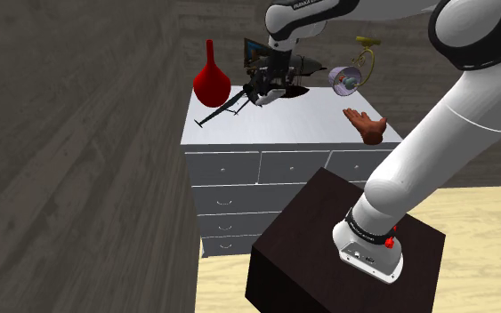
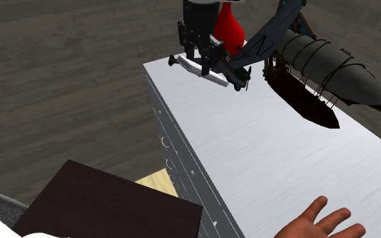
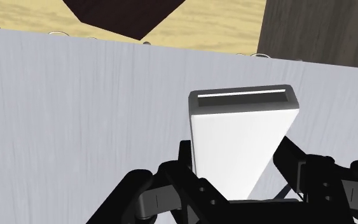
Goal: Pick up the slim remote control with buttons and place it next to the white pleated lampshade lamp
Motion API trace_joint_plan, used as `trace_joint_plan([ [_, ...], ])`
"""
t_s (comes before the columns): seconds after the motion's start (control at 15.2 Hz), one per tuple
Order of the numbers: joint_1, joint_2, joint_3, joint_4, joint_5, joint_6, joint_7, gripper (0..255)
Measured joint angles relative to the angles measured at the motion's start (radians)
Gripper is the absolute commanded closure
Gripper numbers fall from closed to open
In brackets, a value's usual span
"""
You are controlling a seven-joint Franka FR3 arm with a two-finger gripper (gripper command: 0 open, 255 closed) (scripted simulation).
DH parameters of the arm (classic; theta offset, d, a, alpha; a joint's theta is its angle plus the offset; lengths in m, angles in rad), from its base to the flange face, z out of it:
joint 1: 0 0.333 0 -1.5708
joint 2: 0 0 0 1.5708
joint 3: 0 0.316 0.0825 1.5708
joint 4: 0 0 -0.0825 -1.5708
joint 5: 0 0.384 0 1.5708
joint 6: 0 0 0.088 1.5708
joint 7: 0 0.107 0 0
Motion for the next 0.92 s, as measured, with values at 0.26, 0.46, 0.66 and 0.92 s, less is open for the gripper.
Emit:
trace_joint_plan([
  [0.26, 0.001, -0.012, 0.002, 0.042, -0.002, -0.054, 0.004, 255],
  [0.46, 0.0, -0.018, 0.001, 0.077, -0.003, -0.095, 0.004, 255],
  [0.66, 0.001, -0.019, 0.002, 0.113, -0.003, -0.133, 0.005, 255],
  [0.92, 0.001, -0.025, 0.003, 0.162, -0.004, -0.187, 0.008, 255],
])
